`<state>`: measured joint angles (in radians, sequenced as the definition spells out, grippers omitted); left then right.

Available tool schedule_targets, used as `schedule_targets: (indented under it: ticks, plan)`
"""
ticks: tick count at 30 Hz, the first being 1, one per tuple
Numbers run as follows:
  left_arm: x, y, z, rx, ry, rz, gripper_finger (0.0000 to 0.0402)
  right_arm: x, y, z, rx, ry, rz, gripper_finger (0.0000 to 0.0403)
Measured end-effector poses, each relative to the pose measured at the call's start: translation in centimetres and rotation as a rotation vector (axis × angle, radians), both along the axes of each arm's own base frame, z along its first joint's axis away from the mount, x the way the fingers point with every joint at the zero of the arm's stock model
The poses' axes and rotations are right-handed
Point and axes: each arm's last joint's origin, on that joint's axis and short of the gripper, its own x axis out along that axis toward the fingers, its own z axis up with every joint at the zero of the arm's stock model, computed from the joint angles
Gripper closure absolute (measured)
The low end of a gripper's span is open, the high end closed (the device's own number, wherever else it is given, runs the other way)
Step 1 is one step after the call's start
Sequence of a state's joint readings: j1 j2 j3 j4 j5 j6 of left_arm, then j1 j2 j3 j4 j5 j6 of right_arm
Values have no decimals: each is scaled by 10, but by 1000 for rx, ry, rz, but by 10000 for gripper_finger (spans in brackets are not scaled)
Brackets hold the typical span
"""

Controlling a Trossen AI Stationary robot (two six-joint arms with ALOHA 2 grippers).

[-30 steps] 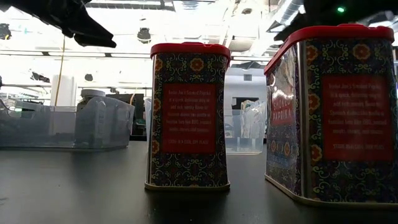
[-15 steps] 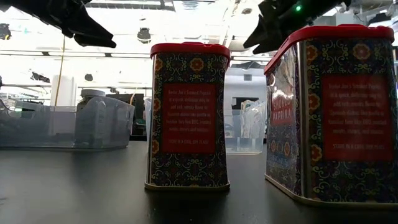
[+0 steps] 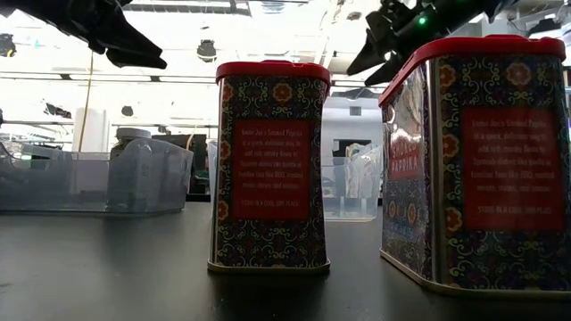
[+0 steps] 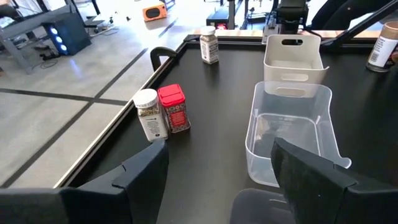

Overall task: Sort spices by type
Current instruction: Put the top red seasoning can into the white bin

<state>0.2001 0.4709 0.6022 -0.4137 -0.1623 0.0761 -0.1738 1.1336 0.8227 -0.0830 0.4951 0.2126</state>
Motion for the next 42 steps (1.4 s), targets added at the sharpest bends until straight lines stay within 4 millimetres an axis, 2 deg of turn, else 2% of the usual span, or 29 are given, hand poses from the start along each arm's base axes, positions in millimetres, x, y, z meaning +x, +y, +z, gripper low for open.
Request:
schedule_targets:
  ticks: [3, 6, 13, 19, 31, 37, 42]
  plan:
    - [0, 0, 0, -1, 0, 1, 131, 0, -2, 0, 0, 1, -10, 19]
    - [0, 0, 0, -1, 0, 1, 131, -1, -5, 0, 0, 1, -19, 6]
    - [0, 0, 0, -10, -4, 6, 131, -2, -11, 2, -22, -10, -27, 17]
    - [0, 0, 0, -11, -5, 6, 131, 3, -27, 3, -54, 22, 77, 17]
    - [-1, 0, -3, -37, 21, 12, 131, 68, -74, 4, -37, 466, 237, 20]
    - [-1, 0, -4, -50, 32, 16, 131, 99, -94, -5, -83, 630, 430, 22]
    - [-1, 0, -4, -49, 32, 16, 131, 118, -102, -16, -120, 766, 564, 22]
